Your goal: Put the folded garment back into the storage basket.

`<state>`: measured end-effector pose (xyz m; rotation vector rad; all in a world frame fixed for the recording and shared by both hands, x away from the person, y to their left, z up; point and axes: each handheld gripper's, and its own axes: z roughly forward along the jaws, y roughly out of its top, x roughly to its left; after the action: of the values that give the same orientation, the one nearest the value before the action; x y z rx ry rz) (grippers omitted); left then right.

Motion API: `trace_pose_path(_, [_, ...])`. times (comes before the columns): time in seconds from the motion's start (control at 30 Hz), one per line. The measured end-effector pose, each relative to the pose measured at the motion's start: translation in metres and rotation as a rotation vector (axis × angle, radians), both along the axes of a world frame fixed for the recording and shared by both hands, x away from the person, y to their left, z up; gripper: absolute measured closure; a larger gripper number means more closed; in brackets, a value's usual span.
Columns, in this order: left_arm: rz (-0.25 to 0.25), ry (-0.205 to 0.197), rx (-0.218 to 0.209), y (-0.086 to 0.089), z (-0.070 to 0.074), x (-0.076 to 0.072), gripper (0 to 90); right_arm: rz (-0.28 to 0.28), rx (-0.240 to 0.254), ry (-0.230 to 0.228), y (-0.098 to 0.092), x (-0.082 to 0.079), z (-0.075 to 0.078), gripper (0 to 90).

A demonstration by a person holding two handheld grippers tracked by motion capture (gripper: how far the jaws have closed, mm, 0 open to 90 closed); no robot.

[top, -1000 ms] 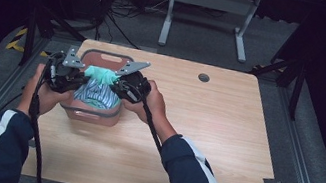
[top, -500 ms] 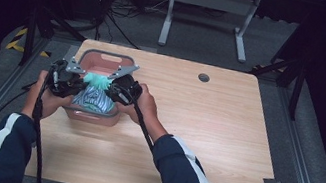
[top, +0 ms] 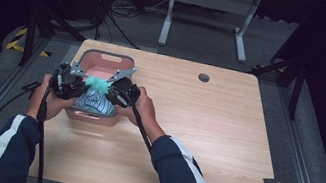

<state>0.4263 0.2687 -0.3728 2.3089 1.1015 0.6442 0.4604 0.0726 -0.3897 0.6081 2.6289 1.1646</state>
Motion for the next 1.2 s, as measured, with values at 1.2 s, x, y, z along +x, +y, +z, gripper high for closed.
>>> trace_pose_path(1.2, [-0.062,-0.148,-0.070,-0.022,0.019,-0.043,51.6,-0.057,-0.035,-0.077,-0.040,-0.012,0.011,52.0])
